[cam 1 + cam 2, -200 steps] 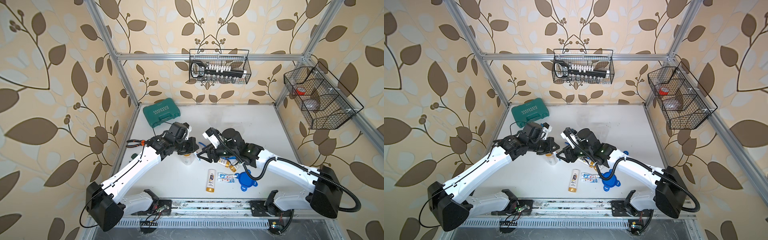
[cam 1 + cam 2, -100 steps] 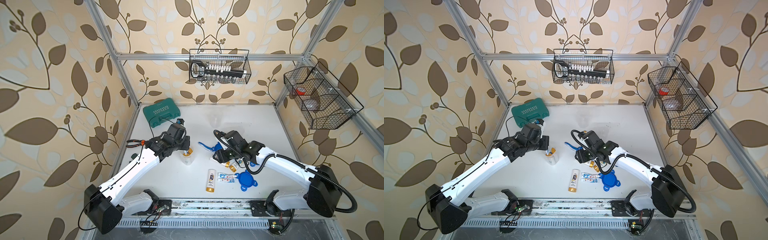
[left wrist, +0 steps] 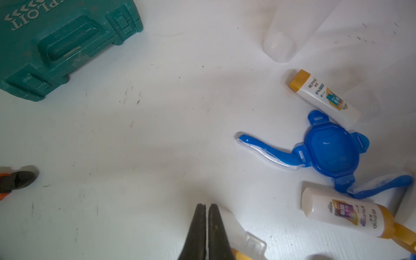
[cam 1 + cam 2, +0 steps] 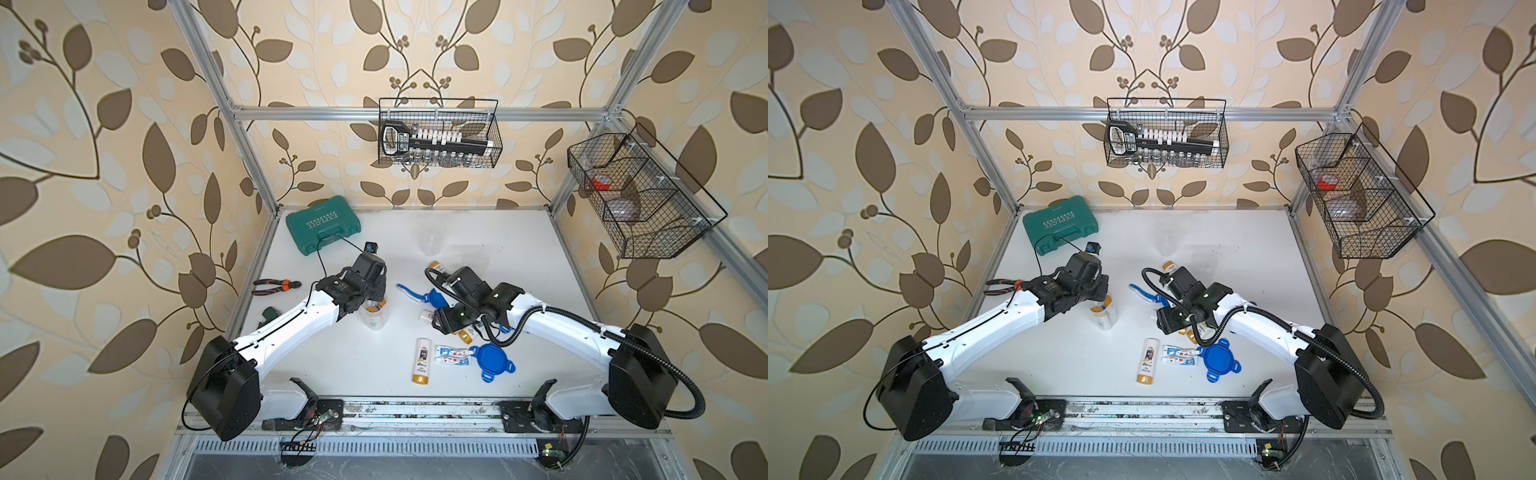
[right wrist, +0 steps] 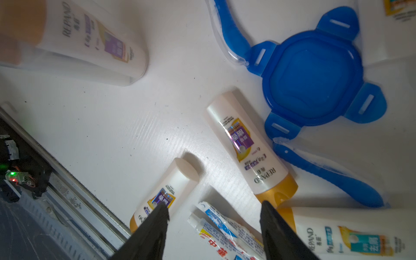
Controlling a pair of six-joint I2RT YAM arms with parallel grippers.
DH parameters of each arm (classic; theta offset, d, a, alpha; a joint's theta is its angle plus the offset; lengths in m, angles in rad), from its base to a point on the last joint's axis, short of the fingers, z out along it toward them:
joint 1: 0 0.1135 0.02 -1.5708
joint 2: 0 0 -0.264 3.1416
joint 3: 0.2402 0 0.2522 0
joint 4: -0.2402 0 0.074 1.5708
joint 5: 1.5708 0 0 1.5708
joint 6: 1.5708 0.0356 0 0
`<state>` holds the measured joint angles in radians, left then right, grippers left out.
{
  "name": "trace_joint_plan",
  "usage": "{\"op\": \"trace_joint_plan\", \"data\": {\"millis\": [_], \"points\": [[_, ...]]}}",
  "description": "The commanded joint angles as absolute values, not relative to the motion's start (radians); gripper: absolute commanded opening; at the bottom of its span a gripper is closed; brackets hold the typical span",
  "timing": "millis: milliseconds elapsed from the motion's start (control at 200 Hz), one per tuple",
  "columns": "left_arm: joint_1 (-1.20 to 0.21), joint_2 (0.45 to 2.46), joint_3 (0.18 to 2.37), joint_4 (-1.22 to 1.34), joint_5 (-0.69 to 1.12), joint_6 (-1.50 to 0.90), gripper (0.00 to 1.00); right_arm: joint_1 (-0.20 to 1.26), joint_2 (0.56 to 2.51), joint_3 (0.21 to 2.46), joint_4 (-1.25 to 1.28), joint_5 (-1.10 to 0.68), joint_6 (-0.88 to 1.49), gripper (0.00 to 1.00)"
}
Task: Pack away toiletry kits
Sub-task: Place the toiletry item into the container.
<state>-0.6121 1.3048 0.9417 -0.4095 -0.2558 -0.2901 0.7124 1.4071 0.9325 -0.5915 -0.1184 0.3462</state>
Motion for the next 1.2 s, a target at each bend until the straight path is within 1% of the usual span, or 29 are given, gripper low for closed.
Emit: {"op": "trace_joint_plan", "data": {"millis": [0,230,375,535,720,935,1085,1195], "points": [[-0.632,1.286,0.928,-0.367,-0.268,-0.308,0.18,0.714,1.438,0.908,-0.622,-0.103,0.330,0.65],[-0.637,1.222,0.949,-0.448,-0.249,-0.330,0.40,0.710,1.505,0.920,-0.614,-0.093,0.312,0.65],[-0.638,1.139,0.969,-0.555,-0.247,-0.354,0.57,0.703,1.474,0.923,-0.633,-0.089,0.309,0.65],[-0.637,1.054,0.992,-0.684,-0.232,-0.409,0.72,0.695,1.409,0.894,-0.663,-0.093,0.328,0.65],[-0.638,1.022,1.029,-0.782,-0.124,-0.467,0.82,0.695,1.340,0.884,-0.727,-0.111,0.338,0.65],[-0.638,1.011,1.040,-0.761,-0.026,-0.513,0.86,0.695,1.266,0.856,-0.829,-0.150,0.350,0.63],[-0.637,1.008,1.029,-0.736,-0.014,-0.519,0.86,0.695,1.326,0.851,-0.835,-0.187,0.410,0.62],[-0.638,1.000,1.022,-0.735,-0.011,-0.514,0.87,0.695,1.369,0.908,-0.797,-0.142,0.401,0.61]]}}
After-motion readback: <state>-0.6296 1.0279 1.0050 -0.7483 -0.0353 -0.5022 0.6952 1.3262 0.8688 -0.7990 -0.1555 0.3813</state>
